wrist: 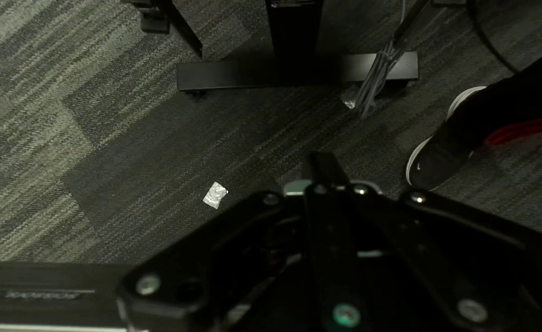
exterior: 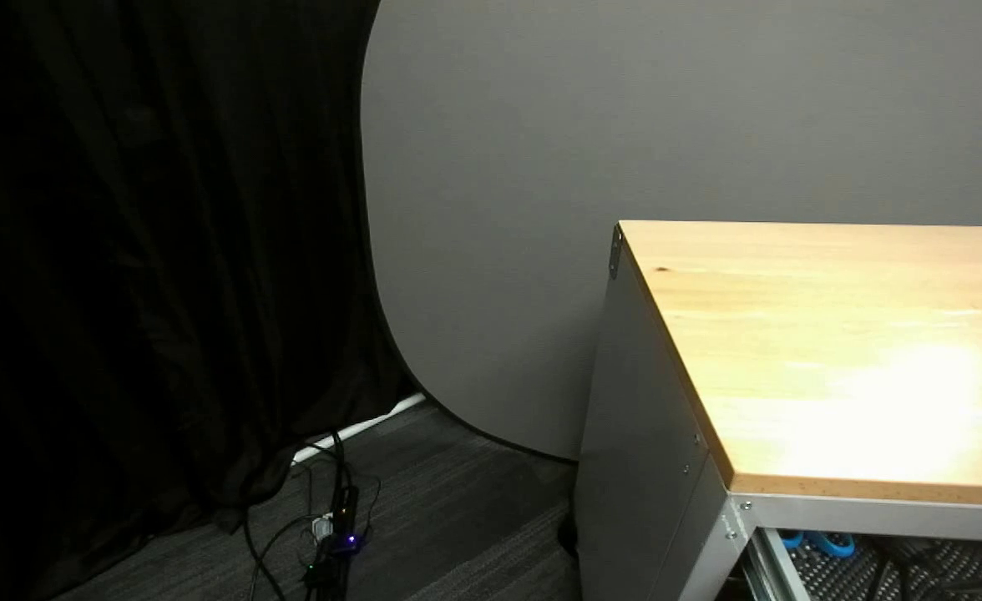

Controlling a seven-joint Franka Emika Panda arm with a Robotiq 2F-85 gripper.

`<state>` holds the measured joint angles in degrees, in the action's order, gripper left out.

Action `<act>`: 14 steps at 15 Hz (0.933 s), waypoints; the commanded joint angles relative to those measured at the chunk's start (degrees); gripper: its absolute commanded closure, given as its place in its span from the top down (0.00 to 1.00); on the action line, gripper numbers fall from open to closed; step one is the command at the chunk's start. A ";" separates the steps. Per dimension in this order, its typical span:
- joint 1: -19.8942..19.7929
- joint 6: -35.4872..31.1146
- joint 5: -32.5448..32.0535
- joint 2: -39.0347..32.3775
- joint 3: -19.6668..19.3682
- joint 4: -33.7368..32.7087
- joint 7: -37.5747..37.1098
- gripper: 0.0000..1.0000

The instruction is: Put the screwdriver in the drawer and close it

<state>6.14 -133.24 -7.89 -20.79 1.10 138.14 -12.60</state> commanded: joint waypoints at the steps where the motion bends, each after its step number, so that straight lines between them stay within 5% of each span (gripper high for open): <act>1: 1.92 -0.99 -2.17 -3.08 -0.26 -3.45 -0.87 0.00; 8: 4.56 -3.02 -4.82 -5.40 -0.25 -6.69 -1.53 0.00; 14: 3.74 -6.10 0.62 -4.33 1.07 -9.37 -1.03 0.01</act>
<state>10.30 -137.18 -9.35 -24.81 1.54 131.62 -13.25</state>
